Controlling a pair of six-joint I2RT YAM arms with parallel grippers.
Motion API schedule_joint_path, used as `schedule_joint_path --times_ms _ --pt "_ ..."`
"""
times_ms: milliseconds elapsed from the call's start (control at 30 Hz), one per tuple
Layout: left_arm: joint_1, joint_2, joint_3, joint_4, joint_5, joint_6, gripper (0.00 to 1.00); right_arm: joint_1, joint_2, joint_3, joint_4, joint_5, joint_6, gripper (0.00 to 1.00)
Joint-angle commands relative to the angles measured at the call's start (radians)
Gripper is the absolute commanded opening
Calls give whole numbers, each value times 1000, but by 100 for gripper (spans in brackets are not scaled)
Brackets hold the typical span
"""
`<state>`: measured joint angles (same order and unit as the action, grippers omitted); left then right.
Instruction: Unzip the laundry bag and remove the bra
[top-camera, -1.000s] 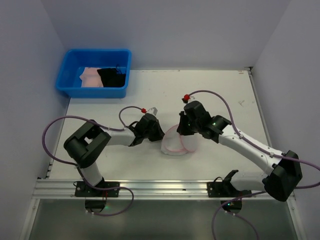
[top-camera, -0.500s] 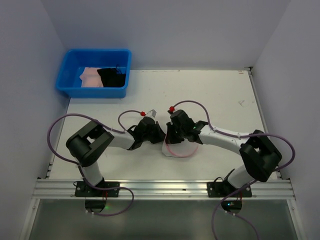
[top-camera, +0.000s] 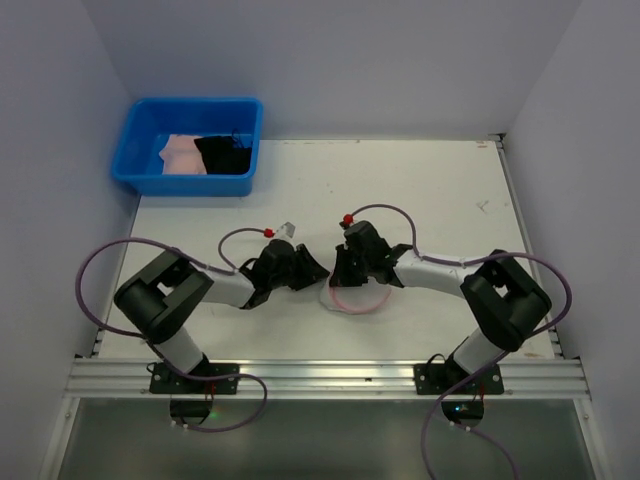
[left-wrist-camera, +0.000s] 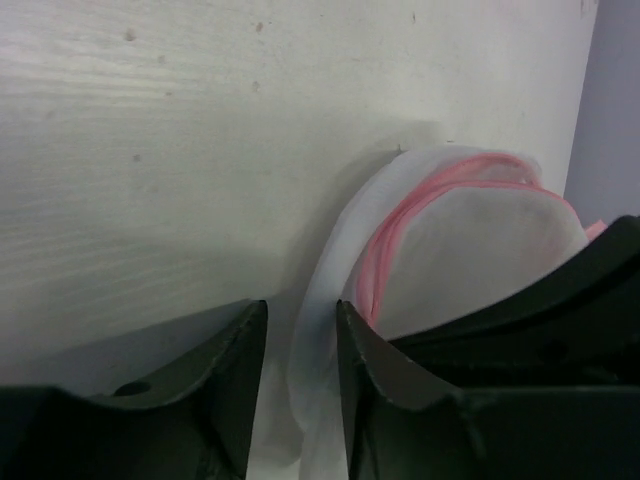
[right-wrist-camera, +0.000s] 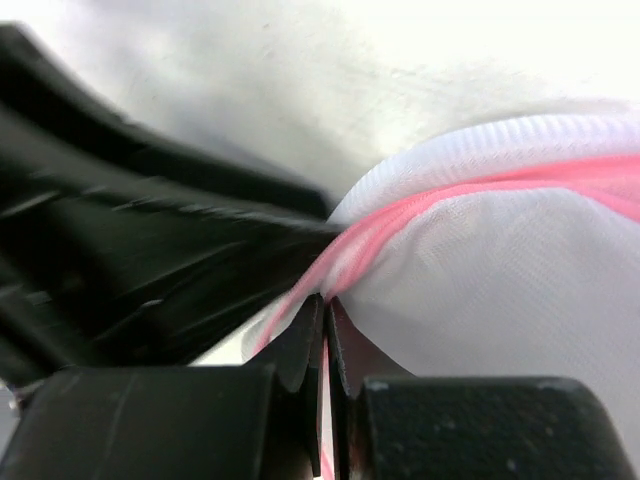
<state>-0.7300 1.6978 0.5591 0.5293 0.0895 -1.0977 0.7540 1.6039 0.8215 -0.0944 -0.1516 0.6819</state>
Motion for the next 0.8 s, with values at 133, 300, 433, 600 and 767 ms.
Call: schedule_joint_path --times_ms 133,300,433,600,767 --pt "87 -213 -165 -212 -80 50 45 -16 2 10 18 10 13 0" --pt "81 -341 -176 -278 -85 94 44 -15 -18 34 -31 30 -4 0" --pt "81 -412 -160 -340 -115 117 45 -13 -65 79 -117 69 -31 17" --pt "86 -483 -119 -445 -168 160 47 -13 -168 168 -270 122 -76 39" --pt "102 -520 -94 -494 -175 177 57 -13 -200 251 -408 199 -101 55"
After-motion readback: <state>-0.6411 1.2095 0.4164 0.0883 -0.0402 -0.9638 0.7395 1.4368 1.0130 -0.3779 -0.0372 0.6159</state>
